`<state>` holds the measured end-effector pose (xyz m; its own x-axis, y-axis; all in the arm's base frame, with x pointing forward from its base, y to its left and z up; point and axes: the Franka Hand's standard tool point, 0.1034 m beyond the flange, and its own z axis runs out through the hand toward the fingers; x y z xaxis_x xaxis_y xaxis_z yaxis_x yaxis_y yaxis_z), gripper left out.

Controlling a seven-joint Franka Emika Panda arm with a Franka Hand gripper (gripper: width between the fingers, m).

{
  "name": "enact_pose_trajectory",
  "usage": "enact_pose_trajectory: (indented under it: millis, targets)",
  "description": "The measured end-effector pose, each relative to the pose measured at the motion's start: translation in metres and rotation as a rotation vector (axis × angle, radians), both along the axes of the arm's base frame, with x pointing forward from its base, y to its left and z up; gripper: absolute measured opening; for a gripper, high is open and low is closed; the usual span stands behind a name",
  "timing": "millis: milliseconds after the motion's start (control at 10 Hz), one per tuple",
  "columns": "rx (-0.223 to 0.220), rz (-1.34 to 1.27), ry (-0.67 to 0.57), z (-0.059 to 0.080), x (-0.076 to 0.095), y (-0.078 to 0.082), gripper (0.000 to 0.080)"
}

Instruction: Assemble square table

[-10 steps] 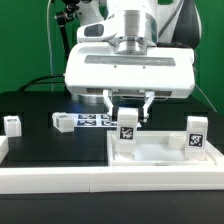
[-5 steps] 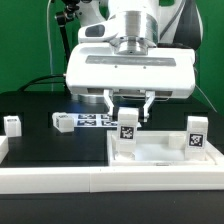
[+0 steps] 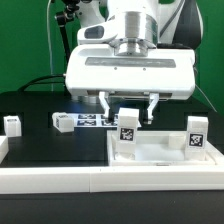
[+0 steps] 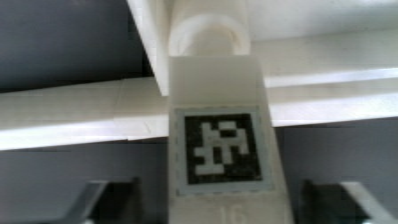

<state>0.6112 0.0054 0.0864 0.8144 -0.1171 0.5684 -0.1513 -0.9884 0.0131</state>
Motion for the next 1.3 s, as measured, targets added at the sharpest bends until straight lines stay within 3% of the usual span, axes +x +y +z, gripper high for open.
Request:
enact_pose_trajectory:
  millis: [100, 300, 900, 1300]
  targets:
    - [0.0, 0.0, 0.001, 0.0, 0.0, 0.0, 0.0559]
    - [0.0, 0.0, 0.002, -0.001, 0.0, 0.0, 0.0645]
    - [0.003, -0.001, 0.01, 0.001, 0.0, -0.002, 0.0649]
    - [0.036, -0.012, 0.047, 0.018, 0.003, -0.009, 0.0649]
